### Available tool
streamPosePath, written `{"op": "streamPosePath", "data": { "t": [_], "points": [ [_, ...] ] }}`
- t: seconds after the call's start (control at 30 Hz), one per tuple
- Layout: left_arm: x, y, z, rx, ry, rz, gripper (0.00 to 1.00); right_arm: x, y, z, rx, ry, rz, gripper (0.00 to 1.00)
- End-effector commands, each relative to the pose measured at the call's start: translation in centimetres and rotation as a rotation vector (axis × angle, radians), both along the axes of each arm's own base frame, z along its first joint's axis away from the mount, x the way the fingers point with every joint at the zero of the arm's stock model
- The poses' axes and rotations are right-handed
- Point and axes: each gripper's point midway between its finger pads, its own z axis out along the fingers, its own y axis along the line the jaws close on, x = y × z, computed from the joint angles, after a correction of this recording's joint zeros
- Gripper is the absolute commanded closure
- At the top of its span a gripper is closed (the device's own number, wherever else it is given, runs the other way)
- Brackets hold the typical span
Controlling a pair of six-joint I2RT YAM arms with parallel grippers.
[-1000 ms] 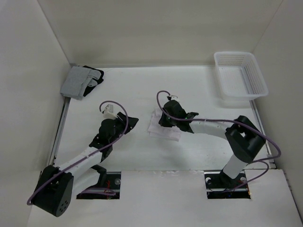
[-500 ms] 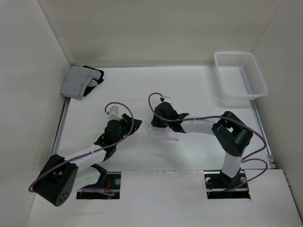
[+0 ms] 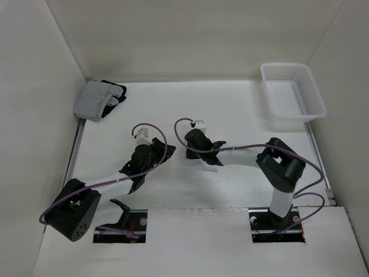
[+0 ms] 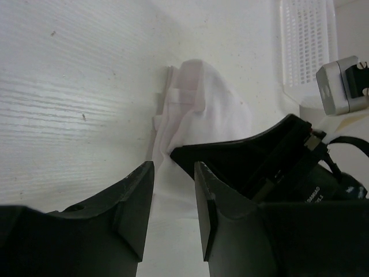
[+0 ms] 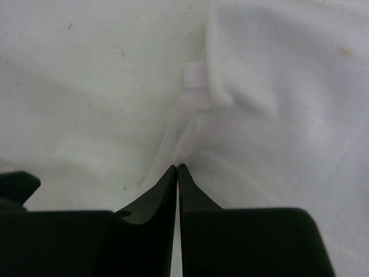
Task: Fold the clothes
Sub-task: Fold the tank top
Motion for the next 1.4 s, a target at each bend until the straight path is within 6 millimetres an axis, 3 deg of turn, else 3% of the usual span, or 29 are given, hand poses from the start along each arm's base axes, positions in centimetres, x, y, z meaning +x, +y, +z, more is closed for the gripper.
{"op": "streamPosePath", "data": {
  "t": [0.0,0.13,0.27,0.43,0.47,0.57,0.6,0.67,0.7,0.9,1.0,1.17,1.37],
  "points": [
    [1.4,-1.2,4.0,-0.071,-0.109,-0.005,0.68,-1.3,0.0,3.5,-0.011,-0.071,0.035,0.92],
    [1.8,-1.3,4.5,-0.083,-0.113,0.010,0.68,-2.8,0.5,3.1,-0.020,-0.032,0.110,0.87],
    [3.0,-1.7,5.5,-0.112,-0.114,0.032,0.69,-3.2,0.8,2.1,-0.003,-0.009,0.112,0.64],
    [4.6,-3.8,7.5,-0.149,-0.126,-0.002,0.87,-4.0,-0.7,6.1,0.149,-0.095,0.090,0.59],
    [4.8,-4.4,7.6,-0.154,-0.121,-0.016,0.89,-3.7,-1.6,7.0,0.186,-0.114,0.070,0.61],
    [5.3,-6.3,7.5,-0.166,-0.101,-0.061,0.94,-2.9,-3.9,7.9,0.279,-0.129,0.008,0.88],
    [5.3,-7.1,7.3,-0.170,-0.091,-0.082,0.96,-2.7,-4.3,7.8,0.305,-0.118,-0.003,0.93],
    [5.5,-8.7,6.6,-0.190,-0.049,-0.115,0.97,-2.2,-4.7,7.1,0.346,-0.093,-0.028,0.96],
    [6.0,-10.7,5.3,-0.205,0.002,-0.158,0.98,-1.6,-4.9,6.0,0.391,-0.070,-0.053,0.96],
    [7.5,-12.8,2.8,-0.211,0.043,-0.188,0.98,-1.2,-5.0,4.4,0.441,-0.042,-0.083,0.95],
    [8.6,-12.7,1.2,-0.201,0.076,-0.176,0.98,-1.4,-5.4,2.7,0.424,-0.009,-0.109,0.95],
    [9.9,-10.2,-1.0,-0.149,0.102,-0.109,0.98,-2.0,-6.4,0.6,0.397,0.029,-0.140,0.95],
    [9.4,-7.2,-2.6,-0.066,0.101,-0.056,0.96,-2.1,-7.2,0.3,0.385,0.037,-0.163,0.94]
  ]
}}
